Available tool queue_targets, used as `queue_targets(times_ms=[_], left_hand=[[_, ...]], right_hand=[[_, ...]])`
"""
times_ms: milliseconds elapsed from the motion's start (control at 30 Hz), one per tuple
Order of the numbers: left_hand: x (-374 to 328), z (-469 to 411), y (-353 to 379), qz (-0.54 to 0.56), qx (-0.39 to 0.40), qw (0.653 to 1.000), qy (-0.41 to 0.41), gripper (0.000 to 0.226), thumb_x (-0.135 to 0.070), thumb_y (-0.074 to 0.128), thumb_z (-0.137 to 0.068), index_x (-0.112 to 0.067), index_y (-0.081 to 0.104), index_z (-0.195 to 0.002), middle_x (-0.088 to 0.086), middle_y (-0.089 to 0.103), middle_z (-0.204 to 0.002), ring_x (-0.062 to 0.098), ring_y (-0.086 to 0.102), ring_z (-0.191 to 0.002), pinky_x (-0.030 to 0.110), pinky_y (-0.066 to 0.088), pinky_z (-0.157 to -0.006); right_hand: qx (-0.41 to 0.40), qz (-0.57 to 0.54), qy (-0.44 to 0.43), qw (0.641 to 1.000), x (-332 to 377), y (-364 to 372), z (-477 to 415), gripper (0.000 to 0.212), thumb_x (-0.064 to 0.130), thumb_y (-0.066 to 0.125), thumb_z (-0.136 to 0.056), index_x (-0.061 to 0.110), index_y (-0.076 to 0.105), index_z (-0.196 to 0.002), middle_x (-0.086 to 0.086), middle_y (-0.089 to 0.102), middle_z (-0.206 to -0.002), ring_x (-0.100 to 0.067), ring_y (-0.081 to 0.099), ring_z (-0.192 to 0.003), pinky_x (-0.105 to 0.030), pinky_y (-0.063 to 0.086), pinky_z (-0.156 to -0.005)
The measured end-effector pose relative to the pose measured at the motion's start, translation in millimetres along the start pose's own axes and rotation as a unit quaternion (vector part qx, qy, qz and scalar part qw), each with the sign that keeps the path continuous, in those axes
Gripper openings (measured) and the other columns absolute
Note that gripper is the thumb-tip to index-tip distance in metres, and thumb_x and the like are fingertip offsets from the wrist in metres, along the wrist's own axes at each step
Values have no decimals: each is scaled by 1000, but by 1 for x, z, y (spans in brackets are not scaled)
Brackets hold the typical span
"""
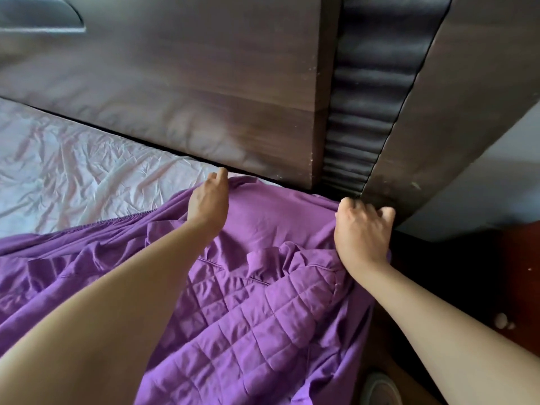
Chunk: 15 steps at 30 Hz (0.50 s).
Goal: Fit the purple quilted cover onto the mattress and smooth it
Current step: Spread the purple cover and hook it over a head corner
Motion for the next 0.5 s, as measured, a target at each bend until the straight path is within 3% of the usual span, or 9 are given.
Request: queue_targets(times_ms=[167, 267, 333, 400, 500], left_hand=[[3, -17, -13, 8, -5, 1000, -17, 30, 14, 33, -83, -1, 40, -109, 23, 51, -112, 43, 57, -94, 43, 41, -72], [2, -13, 10, 22, 96, 995, 18, 36, 12, 37, -82, 2, 40, -116, 21, 40, -131, 41, 52, -111, 43, 40, -86], [1, -4, 26, 17, 173, 984, 48, 53, 12, 40, -80, -1, 34, -131, 15, 16, -153, 38, 43, -126, 41, 38, -96], [-5, 8, 26, -21, 195, 979, 62, 69, 11, 41, -80, -7, 22, -144, 11, -1, -158, 39, 40, -128, 42, 40, -98], [-29, 31, 12, -23, 110, 982, 151, 61, 5, 46, -83, -15, 37, -140, 9, 17, -156, 37, 55, -113, 43, 50, -80]], right_hand=[[-11, 8, 7, 1000, 8, -5, -8, 15, 8, 72, -76, 10, 58, -75, -4, 62, -59, -21, 56, -46, -33, 42, -67], [-20, -42, 14, 999, 11, -8, -6, 10, 3, 68, -76, 8, 59, -79, -7, 64, -62, -24, 59, -48, -39, 47, -77], [3, -98, 5, 995, 11, -8, -2, 8, 2, 62, -81, 8, 61, -87, -9, 67, -73, -27, 63, -59, -48, 41, -90], [73, -140, 17, 987, 5, -10, 9, 13, 15, 58, -89, 11, 62, -100, -8, 66, -92, -28, 65, -79, -51, 29, -100], [123, -151, 60, 979, -9, -22, 35, 30, 37, 58, -88, 15, 61, -109, -7, 60, -112, -30, 60, -98, -53, 25, -100]])
Point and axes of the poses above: each hand's wrist, its own z-axis away from the middle knuckle, its own y-axis out of the palm, x = y × z, the point moved 7 cm from there along -z, towards the middle knuckle
